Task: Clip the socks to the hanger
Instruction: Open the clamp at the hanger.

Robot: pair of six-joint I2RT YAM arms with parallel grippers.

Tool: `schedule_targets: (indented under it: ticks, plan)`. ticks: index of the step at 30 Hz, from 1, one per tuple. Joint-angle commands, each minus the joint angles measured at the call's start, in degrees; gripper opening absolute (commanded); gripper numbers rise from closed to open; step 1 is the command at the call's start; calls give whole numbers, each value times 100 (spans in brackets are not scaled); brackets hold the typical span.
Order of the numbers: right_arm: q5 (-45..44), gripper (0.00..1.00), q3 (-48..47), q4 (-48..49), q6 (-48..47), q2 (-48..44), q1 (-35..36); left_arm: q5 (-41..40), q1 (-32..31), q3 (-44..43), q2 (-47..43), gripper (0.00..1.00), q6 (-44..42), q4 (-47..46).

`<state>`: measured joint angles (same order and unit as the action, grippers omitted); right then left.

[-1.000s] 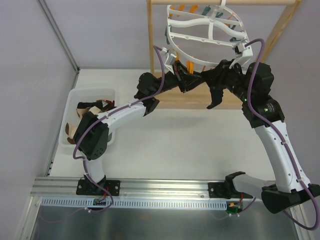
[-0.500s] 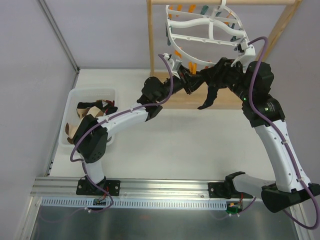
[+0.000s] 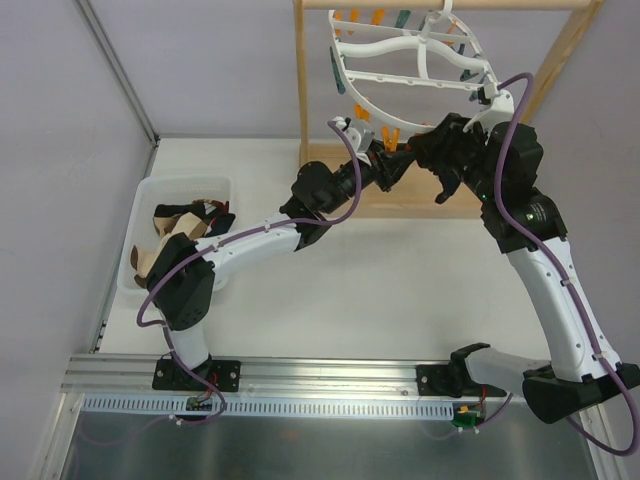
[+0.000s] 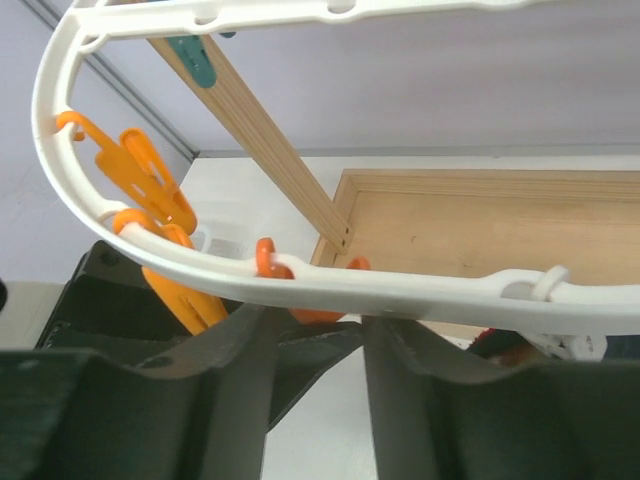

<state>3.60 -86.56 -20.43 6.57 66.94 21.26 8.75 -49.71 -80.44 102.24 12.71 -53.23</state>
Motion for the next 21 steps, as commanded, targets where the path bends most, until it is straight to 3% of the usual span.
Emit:
schedule_targets:
  ticks: [1, 3, 7, 9, 10, 11, 12, 18, 21]
  plan:
    - [-227, 38, -168, 540, 73, -5, 45, -119, -170, 38, -310, 13, -348, -126]
    - [-263, 26, -159, 540, 73, 12, 63, -137, -179, 38, -301, 13, -392, -135]
    - [-298, 16, -159, 531, 11, 39, 80, -102, -179, 46, -301, 13, -392, -126]
    - [-307, 11, -141, 522, -6, 30, 72, -41, -179, 55, -309, 18, -392, -126]
    - [-324, 10, -141, 505, -41, 30, 72, 29, -179, 64, -318, 22, -357, -117]
    - [-316, 9, -133, 487, -59, 39, 80, 56, -179, 81, -362, 42, -322, -91]
    - [-324, 8, -133, 469, -77, 39, 80, 48, -170, 108, -397, 50, -270, -56]
    - [-526, 6, -115, 346, -270, 65, 54, 433, 232, 906, -1240, 70, 529, 515]
    - [-518, 6, -133, 311, -323, 109, 45, 698, 497, 1592, -1969, 72, 785, 969]
